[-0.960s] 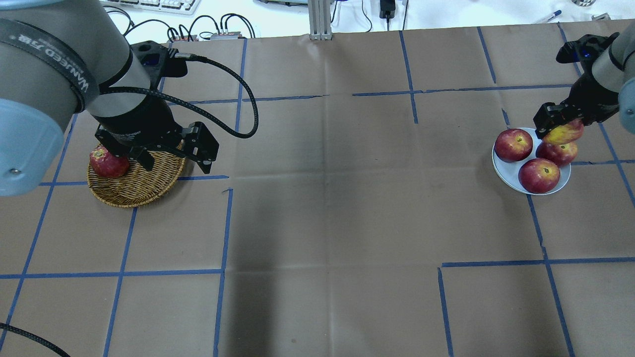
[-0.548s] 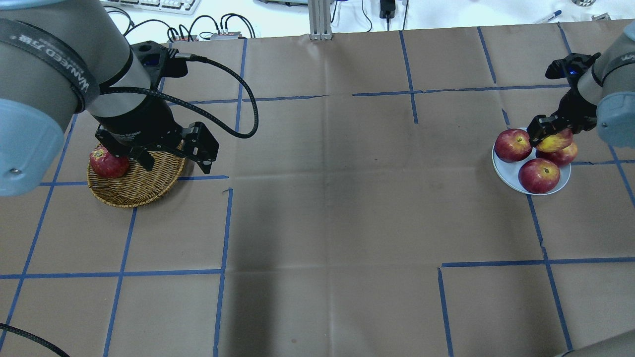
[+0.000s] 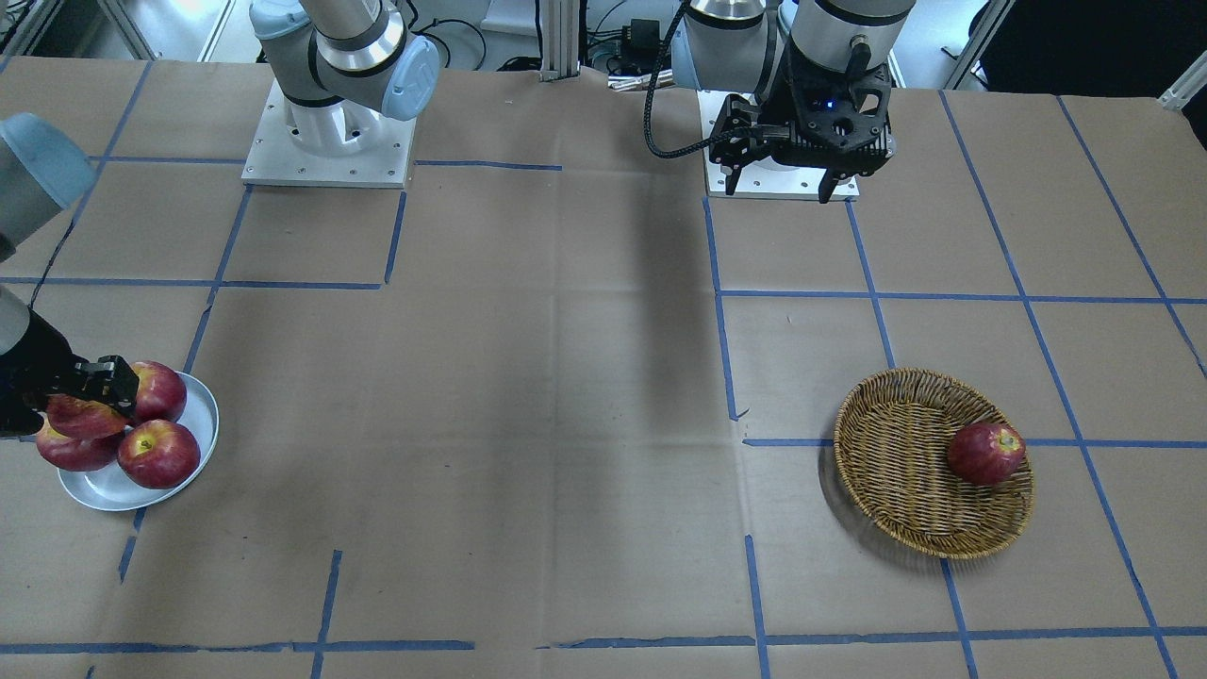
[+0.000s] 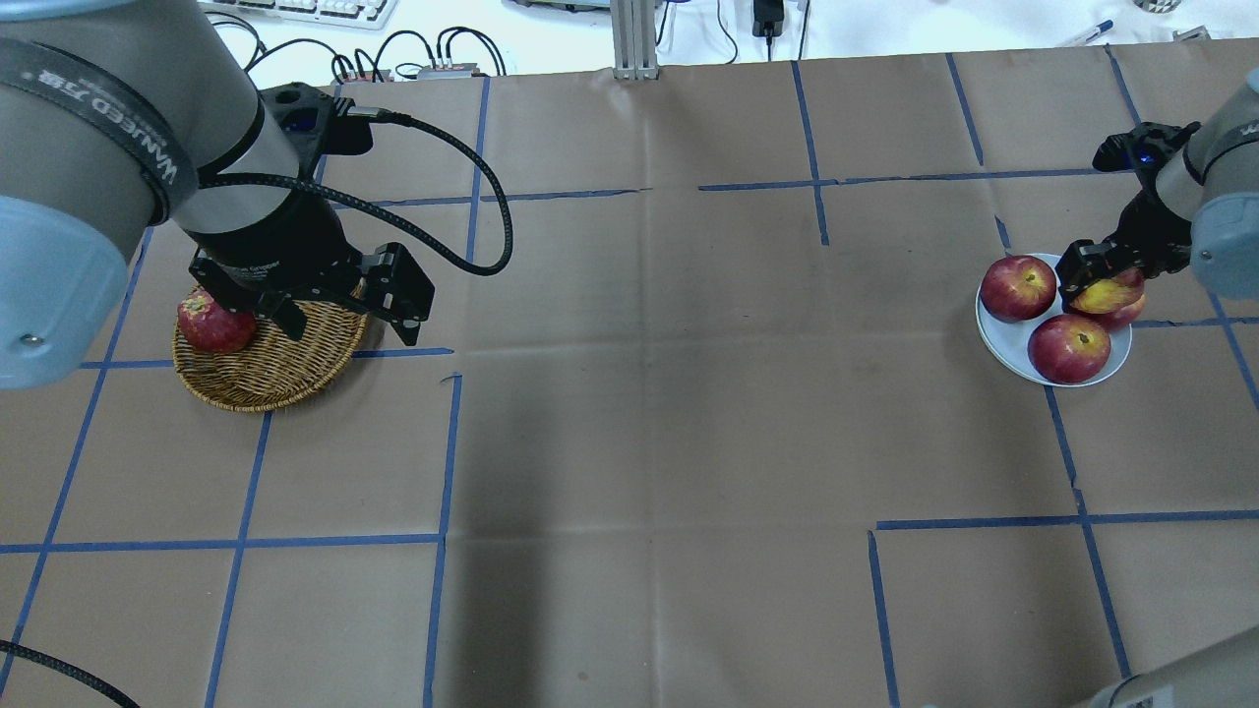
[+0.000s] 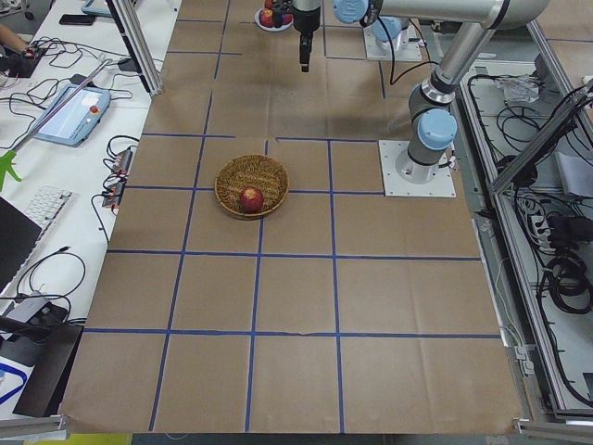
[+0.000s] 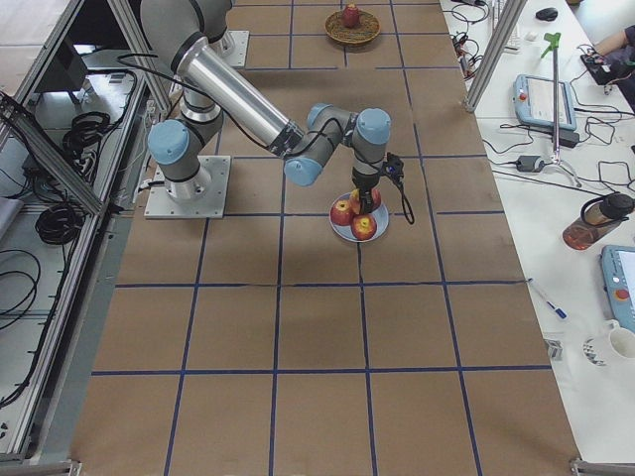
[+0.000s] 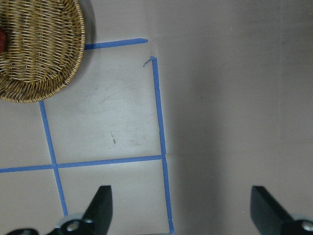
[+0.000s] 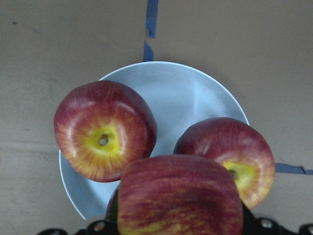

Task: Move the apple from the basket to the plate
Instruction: 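Lower the apple onto the plate beside the red apples and open the right gripper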

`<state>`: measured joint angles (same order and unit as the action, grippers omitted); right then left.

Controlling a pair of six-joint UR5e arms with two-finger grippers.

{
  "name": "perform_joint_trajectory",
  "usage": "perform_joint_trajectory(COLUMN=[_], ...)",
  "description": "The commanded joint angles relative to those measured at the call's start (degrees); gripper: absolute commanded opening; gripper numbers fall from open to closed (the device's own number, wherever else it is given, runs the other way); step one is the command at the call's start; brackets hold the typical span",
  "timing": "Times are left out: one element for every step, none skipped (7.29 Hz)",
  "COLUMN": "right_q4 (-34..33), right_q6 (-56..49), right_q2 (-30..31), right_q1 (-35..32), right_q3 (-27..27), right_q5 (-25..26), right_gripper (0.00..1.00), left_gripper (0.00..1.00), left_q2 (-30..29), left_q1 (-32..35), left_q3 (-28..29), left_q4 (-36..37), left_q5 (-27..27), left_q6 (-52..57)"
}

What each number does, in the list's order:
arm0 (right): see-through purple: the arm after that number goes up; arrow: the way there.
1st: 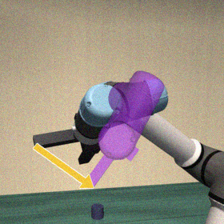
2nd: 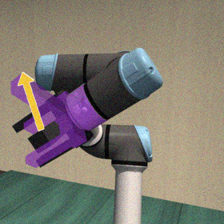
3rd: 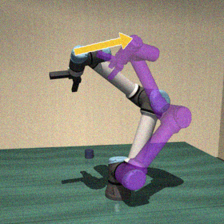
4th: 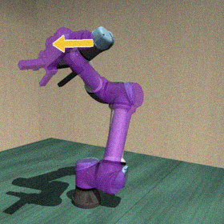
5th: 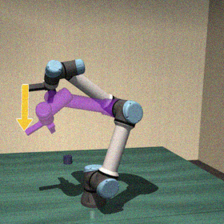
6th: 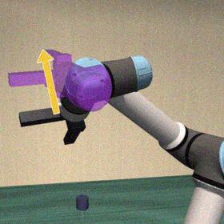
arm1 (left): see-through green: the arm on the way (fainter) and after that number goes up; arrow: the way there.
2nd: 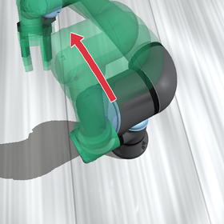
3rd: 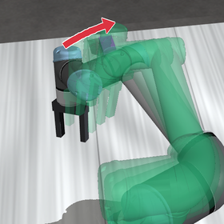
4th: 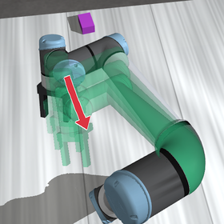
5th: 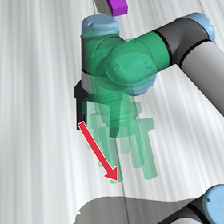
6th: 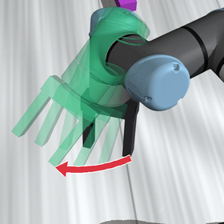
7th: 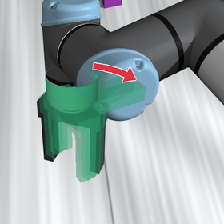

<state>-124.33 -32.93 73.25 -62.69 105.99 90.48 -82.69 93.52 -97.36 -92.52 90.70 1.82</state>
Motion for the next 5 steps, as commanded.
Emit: perform_joint_trajectory(right_q4=[0.1,0.1,0.1,0.1,0.1], right_q6=[0.1,0.1,0.0,0.3,0.4], right_q2=[-0.2,0.0,0.5,0.8,1.5], right_q1=[-0.2,-0.2,-0.3,-0.9,-1.9], right_q3=[0.1,0.8,0.8,0.4,-0.3], right_q5=[-0.2,-0.3,-0.3,-0.3,-0.3], right_gripper=[0.51,0.72,1.00,1.00,1.00], left_gripper=[0.99,0.99,0.99,0.99,0.99], left_q2=[0.0,0.0,0.0,0.0,0.0], left_q1=[0.0,0.0,0.0,0.0,0.0], left_q3=[0.0,0.0,0.0,0.0,0.0], left_q4=[0.0,0.0,0.0,0.0,0.0], left_q5=[0.0,0.0,0.0,0.0,0.0], left_q6=[-0.1,-0.1,-0.1,0.0,-0.1])
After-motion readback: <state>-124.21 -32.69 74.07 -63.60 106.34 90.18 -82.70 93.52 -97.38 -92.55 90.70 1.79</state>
